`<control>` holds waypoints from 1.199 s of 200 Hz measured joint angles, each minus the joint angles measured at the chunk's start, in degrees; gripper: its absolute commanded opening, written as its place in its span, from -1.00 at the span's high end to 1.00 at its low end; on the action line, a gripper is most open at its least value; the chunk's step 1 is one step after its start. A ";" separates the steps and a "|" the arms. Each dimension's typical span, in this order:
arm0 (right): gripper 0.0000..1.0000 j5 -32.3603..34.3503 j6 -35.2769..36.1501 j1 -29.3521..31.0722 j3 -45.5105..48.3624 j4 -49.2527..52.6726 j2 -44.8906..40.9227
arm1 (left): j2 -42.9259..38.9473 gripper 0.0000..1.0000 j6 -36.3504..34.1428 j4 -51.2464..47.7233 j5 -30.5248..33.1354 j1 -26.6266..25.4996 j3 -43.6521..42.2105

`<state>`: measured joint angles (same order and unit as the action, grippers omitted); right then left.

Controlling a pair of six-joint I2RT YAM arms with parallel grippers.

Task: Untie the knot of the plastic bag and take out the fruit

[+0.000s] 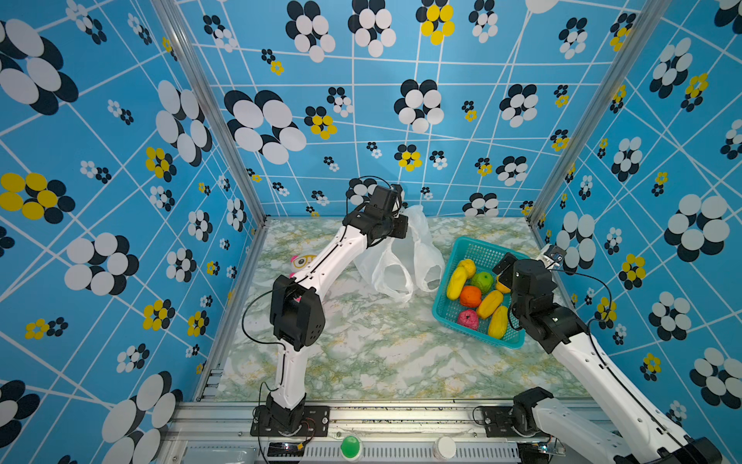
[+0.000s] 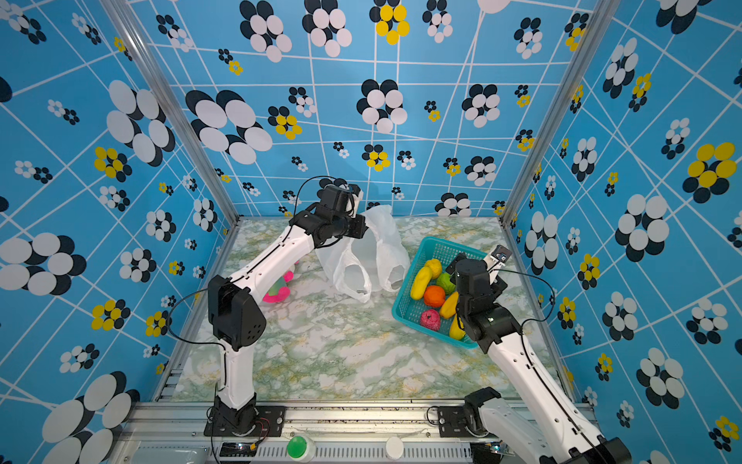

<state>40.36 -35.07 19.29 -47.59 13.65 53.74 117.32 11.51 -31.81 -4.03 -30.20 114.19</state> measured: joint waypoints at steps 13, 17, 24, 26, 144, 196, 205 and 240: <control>-0.98 0.02 0.00 0.00 0.00 -0.17 -0.02 | -0.11 -0.75 -0.68 -0.90 1.25 -0.07 -2.19; -0.99 0.02 0.00 0.00 0.00 -0.22 -0.02 | -0.15 -0.80 -0.72 -1.07 1.81 -0.13 -2.91; -0.99 0.02 0.00 0.00 0.00 -0.24 -0.04 | -0.44 -0.88 -1.36 -1.31 2.67 -0.22 -4.50; -0.98 0.02 0.00 0.00 0.00 -0.24 -0.09 | -0.52 -0.90 -1.60 -1.36 2.73 -0.24 -4.83; -0.99 -0.13 1.31 0.00 0.00 -0.66 -1.42 | -20.24 -0.99 -7.72 -8.00 7.72 -2.36 -24.00; -0.99 -0.15 1.70 0.00 0.00 -0.66 -1.40 | -5.70 -0.99 -10.62 -8.87 24.74 -4.83 -21.64; -0.99 -0.17 1.73 0.00 0.00 -0.66 -1.40 | -4.90 -0.98 -11.67 -8.70 26.60 -6.21 -22.53; -0.99 -0.20 1.73 0.00 0.00 -0.66 -1.66 | -7.34 -0.98 -15.52 -6.91 28.94 -11.13 -25.09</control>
<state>40.16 -33.34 19.29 -47.59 12.99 52.07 109.97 -4.01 -38.72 24.91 -41.32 89.10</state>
